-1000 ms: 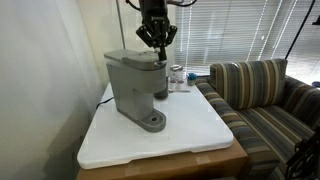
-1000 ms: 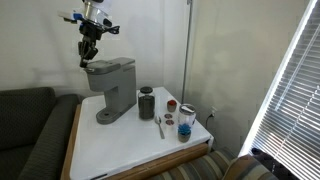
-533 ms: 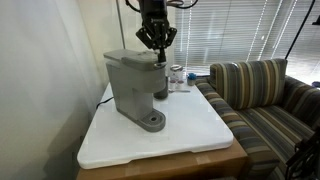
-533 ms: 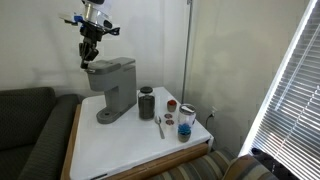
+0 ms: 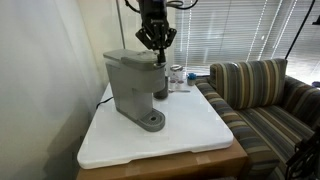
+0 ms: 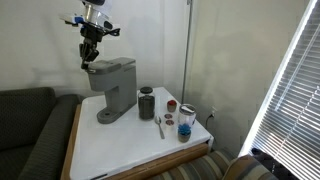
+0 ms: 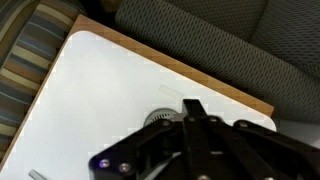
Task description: Close the coffee maker
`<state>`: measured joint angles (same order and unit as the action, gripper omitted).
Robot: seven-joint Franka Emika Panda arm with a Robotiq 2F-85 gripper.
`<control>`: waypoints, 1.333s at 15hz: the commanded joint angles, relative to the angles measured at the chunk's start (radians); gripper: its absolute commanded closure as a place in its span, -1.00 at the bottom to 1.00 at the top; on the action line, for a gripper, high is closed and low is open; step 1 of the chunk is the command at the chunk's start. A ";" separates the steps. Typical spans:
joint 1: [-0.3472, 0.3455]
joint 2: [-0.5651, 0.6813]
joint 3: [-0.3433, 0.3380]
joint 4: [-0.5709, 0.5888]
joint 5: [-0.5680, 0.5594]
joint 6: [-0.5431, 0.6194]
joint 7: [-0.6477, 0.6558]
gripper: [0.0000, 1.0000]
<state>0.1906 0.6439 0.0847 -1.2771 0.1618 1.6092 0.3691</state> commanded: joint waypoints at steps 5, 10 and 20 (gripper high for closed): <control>0.008 -0.071 -0.013 -0.075 -0.011 0.036 0.010 1.00; 0.003 -0.107 -0.009 -0.089 -0.007 0.006 0.005 1.00; -0.008 -0.125 0.000 -0.094 0.013 -0.003 -0.019 0.18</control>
<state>0.1910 0.5542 0.0846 -1.3283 0.1586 1.6090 0.3729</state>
